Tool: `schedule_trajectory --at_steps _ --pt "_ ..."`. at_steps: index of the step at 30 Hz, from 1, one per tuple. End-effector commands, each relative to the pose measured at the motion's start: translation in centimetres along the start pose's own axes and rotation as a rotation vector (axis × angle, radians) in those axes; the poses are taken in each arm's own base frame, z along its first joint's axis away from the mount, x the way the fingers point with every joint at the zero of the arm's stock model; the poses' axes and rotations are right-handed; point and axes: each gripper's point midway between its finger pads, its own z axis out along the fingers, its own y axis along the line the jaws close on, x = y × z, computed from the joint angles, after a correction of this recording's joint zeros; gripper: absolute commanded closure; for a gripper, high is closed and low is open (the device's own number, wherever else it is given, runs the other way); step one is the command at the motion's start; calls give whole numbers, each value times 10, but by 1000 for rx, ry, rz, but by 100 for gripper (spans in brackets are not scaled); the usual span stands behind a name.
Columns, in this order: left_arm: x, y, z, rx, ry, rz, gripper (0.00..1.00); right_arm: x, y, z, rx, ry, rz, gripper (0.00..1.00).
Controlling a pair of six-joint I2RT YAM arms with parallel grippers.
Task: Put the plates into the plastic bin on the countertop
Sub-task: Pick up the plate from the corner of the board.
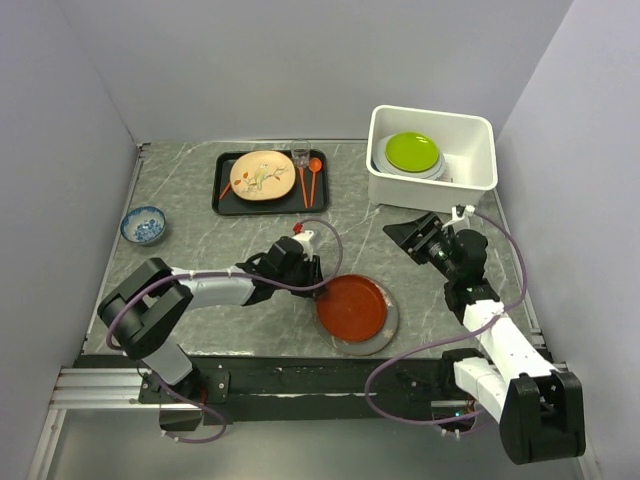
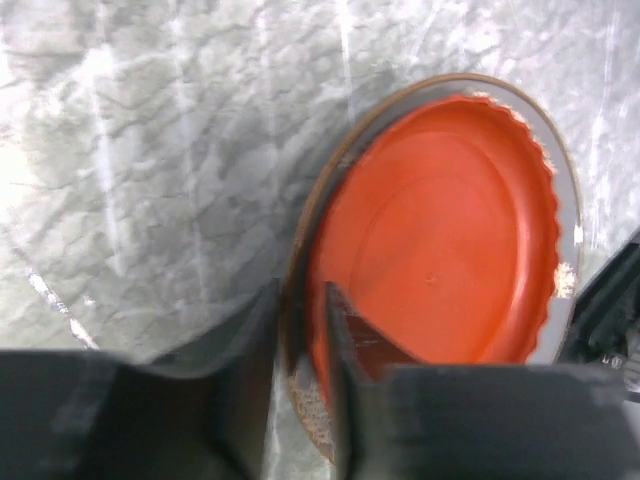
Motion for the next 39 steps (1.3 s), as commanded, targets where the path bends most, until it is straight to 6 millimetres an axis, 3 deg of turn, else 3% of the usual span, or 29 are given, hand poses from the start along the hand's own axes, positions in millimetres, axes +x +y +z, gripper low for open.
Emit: schedule_trajectory --at_steps 1,3,11,19,25,33,39 --pt "-20 -16 -2 30 -50 20 89 -10 25 -3 -80 -31 -44 24" --pt "-23 -15 -5 14 -63 20 99 -9 23 -3 -75 -28 -43 24" --pt "-37 -15 -21 -14 -126 21 99 -1 15 -5 -59 -2 -46 24" --pt "-53 -22 -41 -4 -209 -10 99 4 21 -10 -80 26 -50 23" --pt "-64 -17 -52 -54 -255 -11 99 18 10 -10 -75 64 -28 23" --pt "-73 -29 -54 -16 -275 -12 99 39 -6 -14 -60 104 7 23" --pt "-74 -37 -44 23 -257 -15 99 52 -18 -22 -28 127 1 23"
